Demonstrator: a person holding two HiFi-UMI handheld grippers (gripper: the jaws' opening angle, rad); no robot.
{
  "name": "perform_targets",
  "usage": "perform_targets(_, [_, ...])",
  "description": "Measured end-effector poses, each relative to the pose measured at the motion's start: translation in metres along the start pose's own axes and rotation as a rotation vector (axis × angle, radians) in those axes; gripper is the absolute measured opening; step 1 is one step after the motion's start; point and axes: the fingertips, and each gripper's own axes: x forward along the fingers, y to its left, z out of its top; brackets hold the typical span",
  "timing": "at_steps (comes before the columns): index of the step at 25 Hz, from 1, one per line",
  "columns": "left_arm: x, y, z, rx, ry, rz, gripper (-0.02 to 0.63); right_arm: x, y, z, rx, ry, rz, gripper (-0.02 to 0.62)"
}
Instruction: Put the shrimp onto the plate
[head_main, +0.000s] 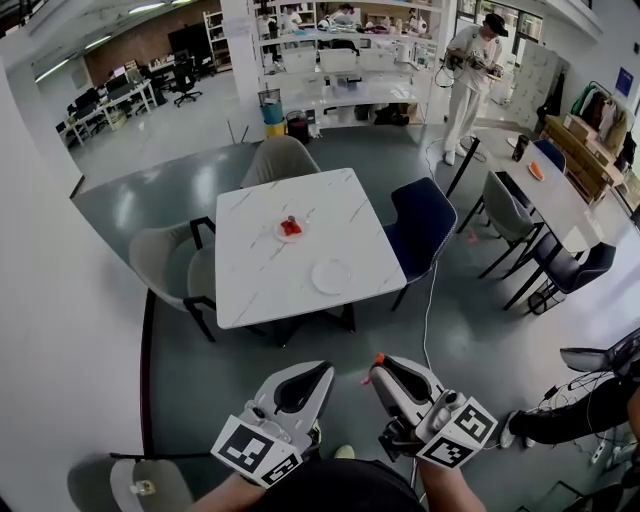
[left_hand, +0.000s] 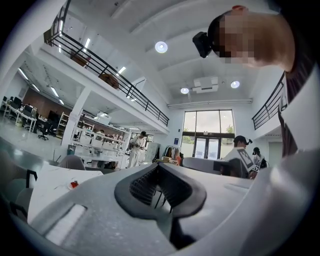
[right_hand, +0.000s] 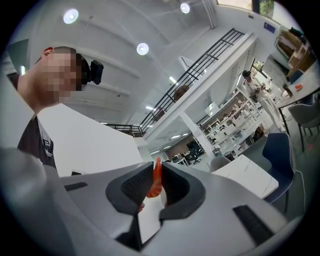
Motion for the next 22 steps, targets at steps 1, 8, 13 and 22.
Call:
perform_targets(1, [0.006,0.008,0.001,0.002,-0.001,-0.005,0.008,0.008,-0.006,0.001,-0.004,0.002,-0.005,0.055])
perform_targets(8, [0.048,0.084,0.014,0.019,0.002,-0.034,0.008,0.078,-0.052,0.006,-0.020,0.012,-0.046,0.055])
perform_targets(13, [0.075,0.137,0.023,0.013,0.005,-0.077,0.008,0.129,-0.080,0.010,-0.026,0.002,-0.073,0.055])
perform_targets(22, [0.107,0.209,0.021,0.007,-0.010,-0.105,0.008,0.187,-0.124,-0.002,-0.015,-0.005,-0.118,0.055])
